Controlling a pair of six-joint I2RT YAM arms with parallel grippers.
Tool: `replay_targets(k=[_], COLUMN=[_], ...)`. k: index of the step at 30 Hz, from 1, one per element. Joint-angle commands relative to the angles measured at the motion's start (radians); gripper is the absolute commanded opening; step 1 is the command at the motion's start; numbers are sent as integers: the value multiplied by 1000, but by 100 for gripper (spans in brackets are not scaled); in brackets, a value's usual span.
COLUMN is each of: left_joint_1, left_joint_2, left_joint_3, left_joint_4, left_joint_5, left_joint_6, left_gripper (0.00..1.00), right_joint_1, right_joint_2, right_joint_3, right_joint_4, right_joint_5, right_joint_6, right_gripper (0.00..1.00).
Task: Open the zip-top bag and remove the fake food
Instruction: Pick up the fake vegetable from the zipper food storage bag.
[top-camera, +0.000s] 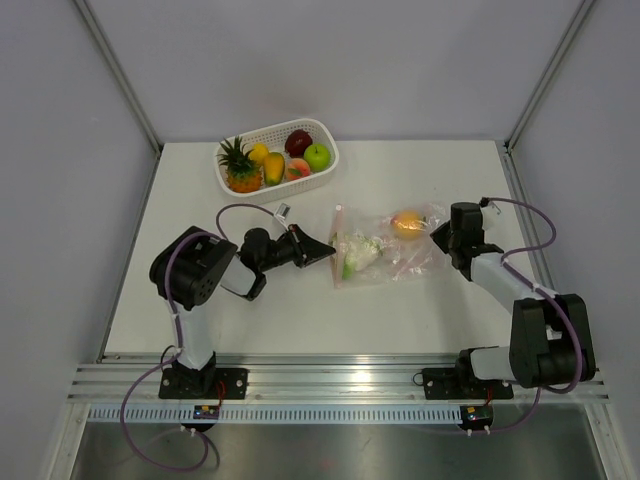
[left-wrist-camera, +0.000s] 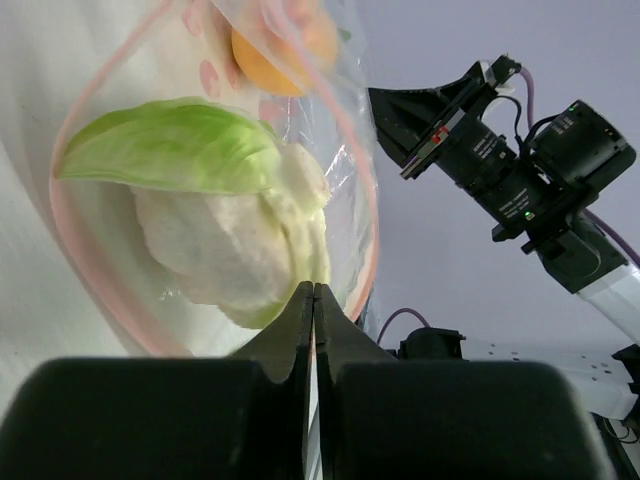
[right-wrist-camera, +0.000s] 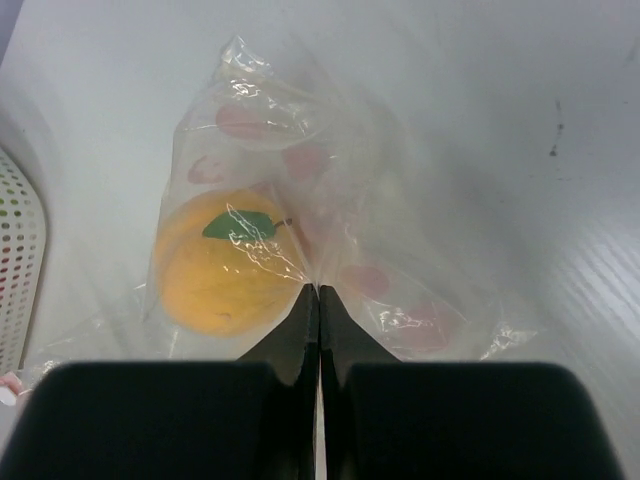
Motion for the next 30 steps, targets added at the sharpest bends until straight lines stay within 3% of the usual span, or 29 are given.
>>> replay_targets(k=[1,6,10,14,18,30], left_joint_1=[13,20,20,19,17,26], left_joint_2=[-42,-33,-24,-28,-36,54], left_joint_3=[-10,-4,2,13,41,90], left_joint_4=[125,112,95,50,-46,-45], left_joint_5=[33,43,41,35,17,-8], left_joint_6=[-5,-5,-1,28,76,32], left_gripper=[0,0,30,46,49,52], right_joint_1=[-1,-1,-1,-1,-1,-1], right_joint_2=[-81,-124,-72,-50,-59,-64], right_joint_3=[-28,-53,-15,-19,-25,-35], right_joint_4=[-49,-32,-39,-19,13,34], right_joint_5=[181,200,148,96,83,40], right_joint_6=[63,81,51,40,34,31], right_gripper=[0,0,0,0,0,0])
